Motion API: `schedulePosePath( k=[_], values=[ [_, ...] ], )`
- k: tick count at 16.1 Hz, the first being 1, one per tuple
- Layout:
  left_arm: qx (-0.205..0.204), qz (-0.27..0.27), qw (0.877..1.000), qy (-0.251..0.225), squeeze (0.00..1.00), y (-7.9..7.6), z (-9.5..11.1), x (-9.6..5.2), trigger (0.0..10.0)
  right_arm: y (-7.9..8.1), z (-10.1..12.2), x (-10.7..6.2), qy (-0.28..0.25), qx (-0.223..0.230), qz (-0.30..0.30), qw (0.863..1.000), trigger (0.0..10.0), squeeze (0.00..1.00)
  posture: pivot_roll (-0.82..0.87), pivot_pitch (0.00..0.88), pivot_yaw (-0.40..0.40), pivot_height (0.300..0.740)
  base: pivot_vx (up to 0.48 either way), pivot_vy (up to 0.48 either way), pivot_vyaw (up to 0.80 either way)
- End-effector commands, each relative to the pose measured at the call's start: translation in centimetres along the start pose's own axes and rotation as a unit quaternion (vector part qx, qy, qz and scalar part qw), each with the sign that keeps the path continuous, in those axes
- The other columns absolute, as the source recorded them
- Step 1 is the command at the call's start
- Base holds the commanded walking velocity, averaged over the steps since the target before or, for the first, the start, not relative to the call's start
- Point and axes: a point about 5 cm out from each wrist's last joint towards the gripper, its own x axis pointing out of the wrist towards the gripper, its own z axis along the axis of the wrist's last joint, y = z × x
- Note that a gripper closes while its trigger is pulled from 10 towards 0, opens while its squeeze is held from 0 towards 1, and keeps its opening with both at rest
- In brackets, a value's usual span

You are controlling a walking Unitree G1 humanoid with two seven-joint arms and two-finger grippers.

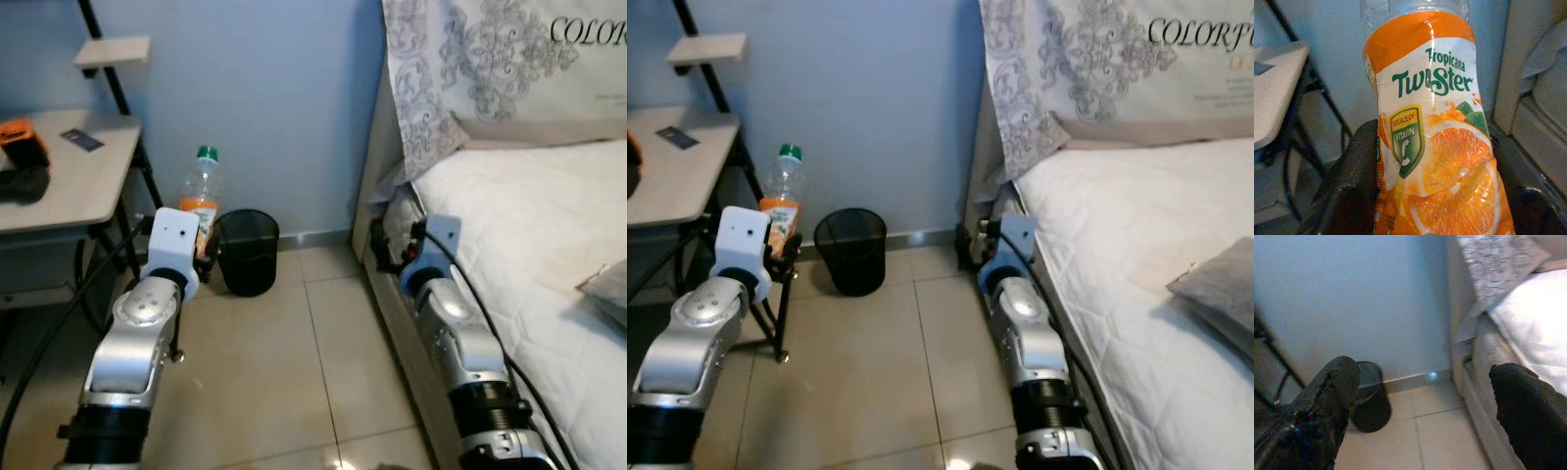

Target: Clean up the room

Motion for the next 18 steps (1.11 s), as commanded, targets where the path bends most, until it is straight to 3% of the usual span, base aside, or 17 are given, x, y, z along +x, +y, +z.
schedulePosePath(
  k=[1,18],
  values=[
    [0.005,-0.019,1.000,-0.012,0.00,-0.87,0.65,0.13,10.0,-0.89,-0.01,-0.11,-0.001,-0.004,-0.013,1.000,10.0,0.00,-0.01,0.000,-0.007,0.740,0.330,0.000,0.00],
    [0.027,-0.037,0.999,-0.015,0.00,-1.20,0.72,0.07,10.0,-0.66,-0.63,-0.08,0.002,-0.006,-0.009,1.000,10.0,0.00,0.00,0.000,-0.005,0.740,0.328,0.000,0.00]
  ],
)
